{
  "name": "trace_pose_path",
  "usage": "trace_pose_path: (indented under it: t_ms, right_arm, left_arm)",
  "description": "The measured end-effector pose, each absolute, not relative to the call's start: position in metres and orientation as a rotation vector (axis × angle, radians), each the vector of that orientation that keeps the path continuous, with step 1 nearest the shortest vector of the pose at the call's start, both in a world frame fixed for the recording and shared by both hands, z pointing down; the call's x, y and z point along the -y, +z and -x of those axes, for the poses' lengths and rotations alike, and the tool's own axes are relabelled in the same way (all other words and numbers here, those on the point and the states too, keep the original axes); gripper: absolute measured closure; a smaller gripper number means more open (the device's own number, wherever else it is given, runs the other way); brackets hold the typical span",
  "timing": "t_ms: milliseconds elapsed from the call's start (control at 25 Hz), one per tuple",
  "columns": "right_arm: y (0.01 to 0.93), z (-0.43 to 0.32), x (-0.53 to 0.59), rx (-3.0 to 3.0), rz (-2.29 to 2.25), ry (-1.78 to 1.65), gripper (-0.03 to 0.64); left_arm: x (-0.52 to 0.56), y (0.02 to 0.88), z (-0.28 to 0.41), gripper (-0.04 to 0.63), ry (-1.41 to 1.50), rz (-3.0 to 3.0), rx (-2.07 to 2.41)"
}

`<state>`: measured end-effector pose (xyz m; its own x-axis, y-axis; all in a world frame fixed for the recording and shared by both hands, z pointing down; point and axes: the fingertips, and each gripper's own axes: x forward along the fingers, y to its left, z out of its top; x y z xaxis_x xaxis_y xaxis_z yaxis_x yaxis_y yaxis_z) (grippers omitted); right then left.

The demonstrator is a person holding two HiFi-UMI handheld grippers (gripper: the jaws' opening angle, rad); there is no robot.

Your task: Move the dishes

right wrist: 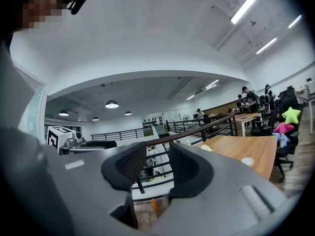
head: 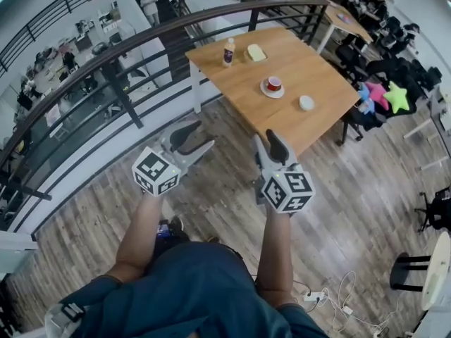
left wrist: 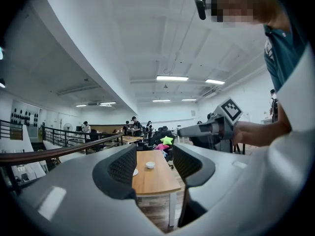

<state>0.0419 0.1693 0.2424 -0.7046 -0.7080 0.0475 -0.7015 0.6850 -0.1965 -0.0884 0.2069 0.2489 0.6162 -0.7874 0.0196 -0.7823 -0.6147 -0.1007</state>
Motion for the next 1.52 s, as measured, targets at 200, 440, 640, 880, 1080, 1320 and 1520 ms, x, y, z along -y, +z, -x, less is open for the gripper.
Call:
trace_pose_path:
  t_ms: [200, 440, 640, 880, 1080, 1320, 1520]
  right_arm:
    - [0.255, -0.064, -0.158, -2.837, 1.277, -0.339, 0.488]
    - [0.254, -0.089, -0.131, -2.784, 1.417, -0.302, 0.488]
    - [0.244, -0.105, -0.106, -2.733, 1.533, -0.265, 0.488]
    - [0.245, -0.117, -0.065, -2.668, 1.640, -0.268, 0.488]
    - [0.256, -0.115, -0.029, -2.643, 1.680, -0.307, 0.488]
    - [0.262, -0.107, 0.011, -2.619, 1.717, -0.340, 0.488]
    - [0.267, -0.099, 0.044, -2.582, 1.775, -0.346, 0.488]
  left_arm:
    - [-0.180, 0.258, 0.066, 0.368, -0.086, 2.806, -1.265]
    - [-0.136, 0.256, 0.040, 0.367, -0.031, 2.856, -1.122]
    - [-0.091, 0.251, 0.024, 0.368, 0.017, 2.896, -1.014]
    - [-0.038, 0.248, 0.016, 0.368, 0.031, 2.926, -0.918]
    - [0.001, 0.260, 0.020, 0.368, 0.000, 2.960, -0.886]
    - [0.046, 0.264, 0.025, 0.368, -0.024, 2.987, -0.841]
    - [0.083, 0.268, 0.033, 0.368, -0.015, 3.010, -0.782]
